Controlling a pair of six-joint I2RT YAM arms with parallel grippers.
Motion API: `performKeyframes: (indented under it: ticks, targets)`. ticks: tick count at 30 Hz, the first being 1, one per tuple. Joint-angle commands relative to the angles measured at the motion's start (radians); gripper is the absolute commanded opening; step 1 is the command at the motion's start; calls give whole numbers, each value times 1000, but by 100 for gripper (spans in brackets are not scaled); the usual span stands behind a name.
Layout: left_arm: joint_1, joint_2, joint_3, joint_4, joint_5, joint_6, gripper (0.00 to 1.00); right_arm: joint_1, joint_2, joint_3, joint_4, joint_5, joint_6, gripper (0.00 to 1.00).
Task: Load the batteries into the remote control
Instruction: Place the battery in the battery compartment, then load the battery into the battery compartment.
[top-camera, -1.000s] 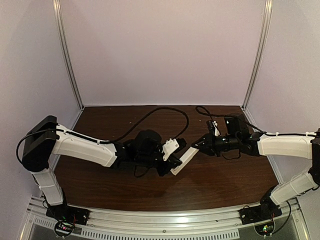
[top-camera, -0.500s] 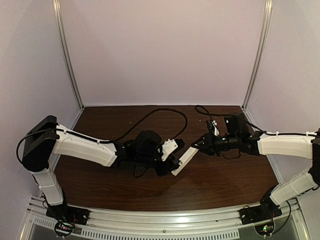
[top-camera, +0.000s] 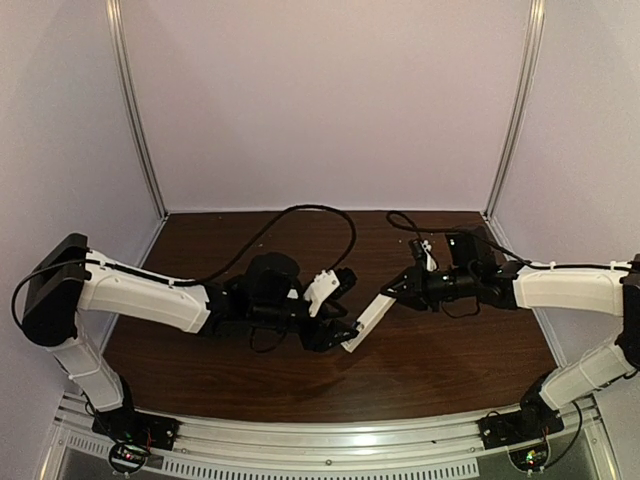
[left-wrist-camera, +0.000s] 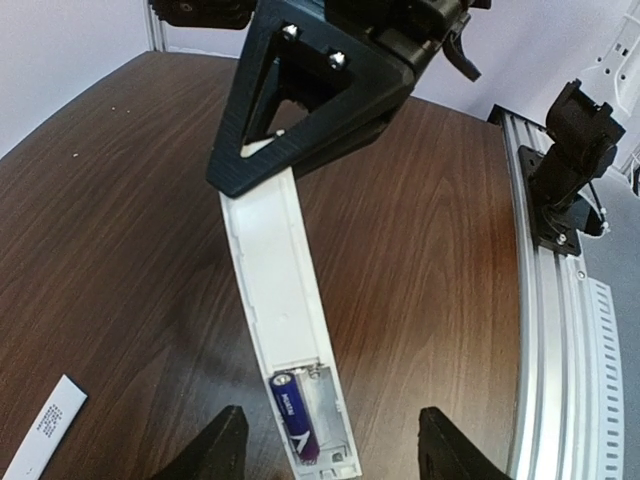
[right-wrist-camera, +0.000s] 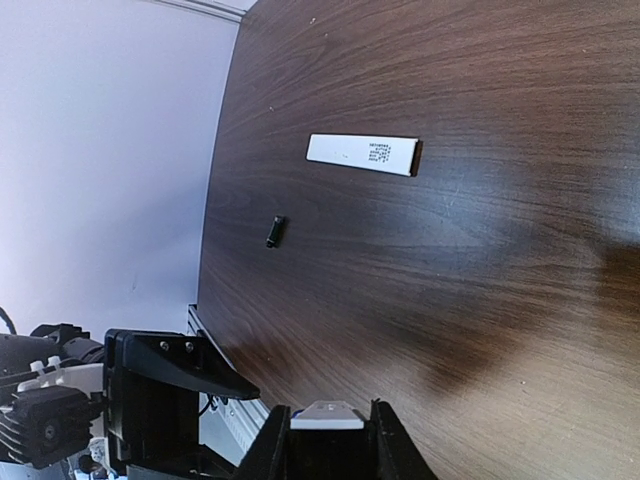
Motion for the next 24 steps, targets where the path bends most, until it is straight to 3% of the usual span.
performKeyframes:
  ticks: [1,6,7,12,15,19,24]
  targets:
    - [20,-77,-50,63,29,116,57,3,13,44,-24,-12,-39,0]
    - [20,-133,-98,69,-68,253,50,2,15,69,-67,-62,-88,0]
    - [29,-134,-89,51,-98,219,50,2,12,70,-70,-71,-100,0]
    - [87,-101,-58,74,92,-66,64,4,-8,76,-82,-80,-147,0]
    - [114,-69,-51,119,184,-248,67,4,-9,84,-85,-81,-150,0]
    - [158,-54,-109,286,300,-480,74,4,-10,90,-88,-82,-152,0]
    - [171,-10,-132,385,386,-621,80,5,-19,90,-65,-89,-156,0]
